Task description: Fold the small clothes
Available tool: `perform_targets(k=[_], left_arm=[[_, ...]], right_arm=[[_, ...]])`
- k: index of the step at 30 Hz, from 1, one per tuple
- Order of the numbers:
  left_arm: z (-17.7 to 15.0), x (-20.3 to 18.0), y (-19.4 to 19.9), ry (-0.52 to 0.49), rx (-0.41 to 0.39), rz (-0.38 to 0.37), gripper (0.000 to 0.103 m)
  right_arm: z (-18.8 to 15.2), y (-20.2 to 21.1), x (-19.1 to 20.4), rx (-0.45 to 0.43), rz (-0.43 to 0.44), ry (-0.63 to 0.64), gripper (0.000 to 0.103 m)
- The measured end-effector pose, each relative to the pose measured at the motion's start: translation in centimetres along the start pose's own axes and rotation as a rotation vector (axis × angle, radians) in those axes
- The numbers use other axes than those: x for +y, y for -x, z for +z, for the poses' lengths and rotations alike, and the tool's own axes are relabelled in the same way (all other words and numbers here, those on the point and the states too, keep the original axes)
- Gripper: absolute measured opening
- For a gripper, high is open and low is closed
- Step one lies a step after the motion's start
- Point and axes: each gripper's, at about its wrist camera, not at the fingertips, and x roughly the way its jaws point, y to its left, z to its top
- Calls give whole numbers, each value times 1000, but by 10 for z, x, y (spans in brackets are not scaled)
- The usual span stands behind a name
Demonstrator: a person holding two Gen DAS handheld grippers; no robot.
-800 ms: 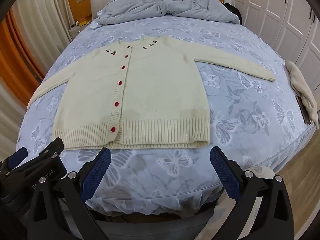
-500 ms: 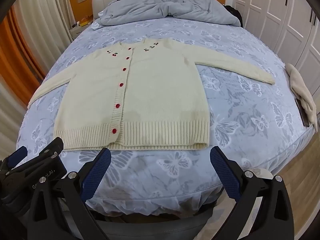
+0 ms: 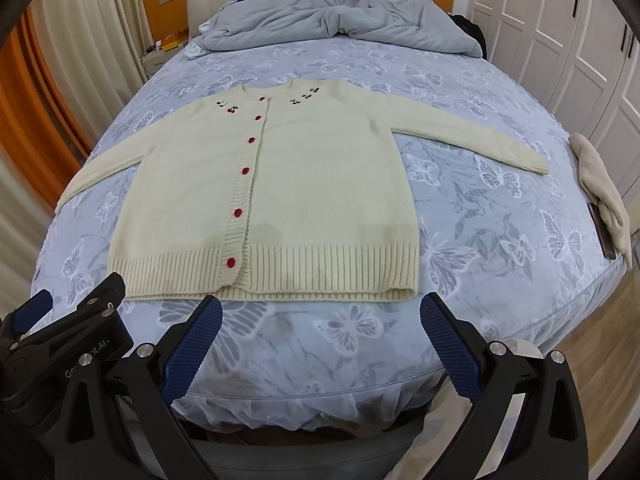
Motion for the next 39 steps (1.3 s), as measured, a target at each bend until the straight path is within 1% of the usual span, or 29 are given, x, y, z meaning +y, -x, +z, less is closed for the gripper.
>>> perform_targets(k=[39], left_arm=[[-2, 6, 6, 4, -8, 3, 94]], right_arm=[[-5, 4, 3, -9, -7, 8, 98]])
